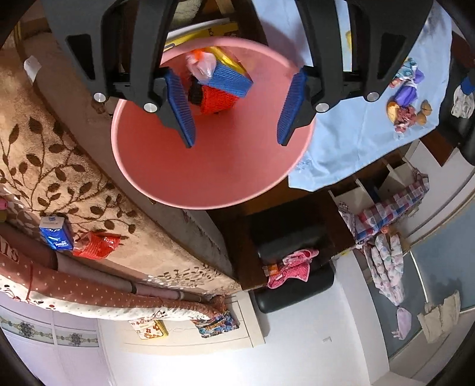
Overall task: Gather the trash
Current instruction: 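Move both open tools back over the table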
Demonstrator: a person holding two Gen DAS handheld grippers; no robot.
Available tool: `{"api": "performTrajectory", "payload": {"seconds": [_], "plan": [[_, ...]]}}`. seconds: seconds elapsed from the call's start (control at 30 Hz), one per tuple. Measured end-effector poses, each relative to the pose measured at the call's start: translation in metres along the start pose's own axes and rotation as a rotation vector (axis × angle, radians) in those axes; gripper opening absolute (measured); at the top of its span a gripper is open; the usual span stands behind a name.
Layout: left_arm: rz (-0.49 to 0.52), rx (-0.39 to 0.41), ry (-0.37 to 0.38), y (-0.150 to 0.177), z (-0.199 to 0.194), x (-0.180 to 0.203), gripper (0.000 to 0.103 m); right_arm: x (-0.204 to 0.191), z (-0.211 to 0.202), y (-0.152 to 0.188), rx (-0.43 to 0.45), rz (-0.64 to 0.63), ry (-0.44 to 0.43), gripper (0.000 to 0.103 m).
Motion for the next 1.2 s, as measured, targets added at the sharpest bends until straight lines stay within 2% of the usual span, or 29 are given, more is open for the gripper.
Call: {"api": "performTrajectory", "payload": {"seconds": [0.33, 0.53, 0.7, 0.83, 0.93, 1.2], "plan": [[0.024, 0.042, -0.124, 0.012, -0.029, -0.033, 0.055, -0.047, -0.059, 0.012, 0.076, -0.029, -0.054, 0.058], [-0.008, 0.021, -0.189, 0.031, -0.043, -0.059, 0.055, -0.09, -0.085, 0.039, 0.032, -0.088, -0.145, 0.058], [-0.073, -0.009, -0.187, 0.05, -0.049, -0.072, 0.053, -0.126, -0.103, 0.076, -0.023, -0.157, -0.199, 0.058], [-0.076, -0.04, -0.195, 0.063, -0.051, -0.07, 0.047, -0.145, -0.114, 0.1, -0.045, -0.21, -0.204, 0.058], [-0.068, -0.049, -0.19, 0.067, -0.052, -0.065, 0.047, -0.156, -0.12, 0.116, -0.061, -0.235, -0.228, 0.058], [-0.059, -0.053, -0.167, 0.074, -0.067, -0.056, 0.047, -0.172, -0.137, 0.126, -0.059, -0.273, -0.257, 0.058]]}}
Point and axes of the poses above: each gripper's, at about its wrist camera, not at the fingertips, and z roughly the way its jaws point, x to its right, y to its underside, the point moved 7 cm from there along z, roughly the way its jaws point, and after that the axes turned 5 degrees about y, right-handed, at the moved point
